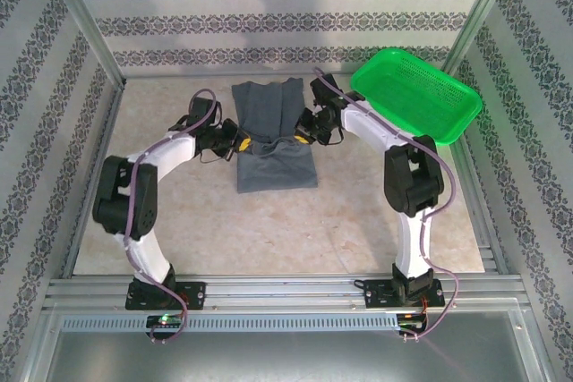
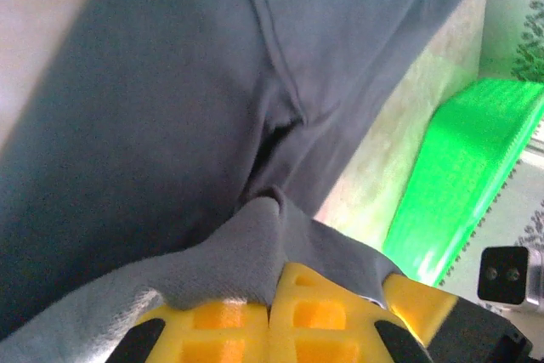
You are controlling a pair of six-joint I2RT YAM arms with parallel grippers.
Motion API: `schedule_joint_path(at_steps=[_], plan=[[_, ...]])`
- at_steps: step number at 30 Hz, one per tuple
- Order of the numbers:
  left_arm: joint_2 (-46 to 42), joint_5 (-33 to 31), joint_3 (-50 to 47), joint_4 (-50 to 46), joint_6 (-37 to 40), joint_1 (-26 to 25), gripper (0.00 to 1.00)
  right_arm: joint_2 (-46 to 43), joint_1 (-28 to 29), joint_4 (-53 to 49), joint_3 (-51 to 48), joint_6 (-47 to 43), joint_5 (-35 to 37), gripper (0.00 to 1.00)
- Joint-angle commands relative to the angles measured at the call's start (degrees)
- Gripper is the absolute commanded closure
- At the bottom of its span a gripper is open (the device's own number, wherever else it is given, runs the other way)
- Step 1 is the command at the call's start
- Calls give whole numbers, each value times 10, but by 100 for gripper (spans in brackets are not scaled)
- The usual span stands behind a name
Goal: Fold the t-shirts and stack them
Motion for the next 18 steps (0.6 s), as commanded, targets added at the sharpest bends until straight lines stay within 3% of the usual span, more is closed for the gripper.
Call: schedule_joint_path(at_steps=[1, 3, 5, 7, 10, 14, 18], plan=[[57, 15, 63, 18, 35, 21, 100, 65, -18, -19, 65, -5, -33, 100], [90, 17, 101, 11, 45, 32, 93, 99, -25, -39, 109, -10, -39, 84], [117, 33, 129, 21, 49, 41, 73, 118, -34, -38, 139, -12, -55, 66], [124, 40, 150, -5, 65, 49, 59, 117, -43, -56, 154, -22, -47, 58], [81, 17, 129, -39, 97, 52, 44, 68, -57, -52, 115, -36, -23, 52], [-35, -15, 0, -64, 104, 50, 43, -29, -58, -21, -13, -47, 5, 50], [-123, 13, -167, -5, 38, 37, 48, -116, -35, 35, -166, -31, 3, 50]])
